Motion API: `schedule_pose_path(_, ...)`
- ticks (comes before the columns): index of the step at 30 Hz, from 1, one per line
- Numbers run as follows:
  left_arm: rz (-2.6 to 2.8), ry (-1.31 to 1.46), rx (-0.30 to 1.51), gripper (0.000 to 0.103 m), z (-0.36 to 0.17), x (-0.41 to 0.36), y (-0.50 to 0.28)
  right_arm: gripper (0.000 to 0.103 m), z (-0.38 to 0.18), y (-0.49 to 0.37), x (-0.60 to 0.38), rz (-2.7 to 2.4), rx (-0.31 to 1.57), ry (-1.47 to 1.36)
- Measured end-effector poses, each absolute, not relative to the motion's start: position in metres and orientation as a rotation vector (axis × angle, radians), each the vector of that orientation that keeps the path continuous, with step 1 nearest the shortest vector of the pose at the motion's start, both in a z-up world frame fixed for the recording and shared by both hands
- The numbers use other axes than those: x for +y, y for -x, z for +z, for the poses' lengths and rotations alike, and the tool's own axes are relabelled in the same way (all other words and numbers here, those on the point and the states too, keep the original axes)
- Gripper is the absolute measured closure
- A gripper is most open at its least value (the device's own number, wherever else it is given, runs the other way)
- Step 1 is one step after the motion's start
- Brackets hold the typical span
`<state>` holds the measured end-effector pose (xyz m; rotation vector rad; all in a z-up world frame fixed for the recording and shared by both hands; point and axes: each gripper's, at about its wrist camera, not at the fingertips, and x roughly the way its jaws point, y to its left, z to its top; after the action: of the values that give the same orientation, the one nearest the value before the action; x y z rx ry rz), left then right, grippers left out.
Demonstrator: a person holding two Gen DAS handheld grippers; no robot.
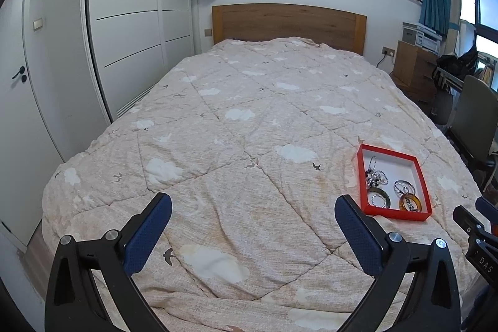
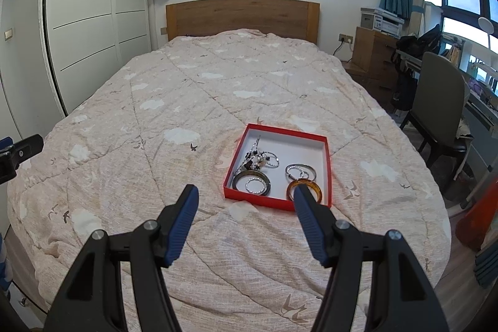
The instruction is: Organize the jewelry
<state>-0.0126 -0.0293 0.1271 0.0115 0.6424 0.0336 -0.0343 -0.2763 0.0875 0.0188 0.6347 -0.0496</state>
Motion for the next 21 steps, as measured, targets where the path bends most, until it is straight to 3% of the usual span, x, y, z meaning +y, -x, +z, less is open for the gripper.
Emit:
schedule_pose_path(2, 0.036, -0.016, 0.640, 0.000, 0.127, -0.029, 0.014, 0.039, 0.087, 0.037, -0.278, -0.079, 0.616, -0.010)
schedule_pose_path(3, 0.039, -0.020, 0.640, 0.000, 0.127, -0.029, 0.014, 0.032, 0.087, 0.038, -0.279, -0.092, 0.612, -0.010)
schedule_pose_path(5, 0.039, -0.020, 0.645, 0.000, 0.125, -0.028, 0.015, 0.029, 0.086, 0.039, -0.283, -0.105, 0.608, -0.023)
schedule_pose_path(21, 0.020, -0.013, 0.685, 0.000, 0.112, -0.028, 0.016, 0.027, 0.070, 0.045, -0.301, -0.161, 0.634, -0.096)
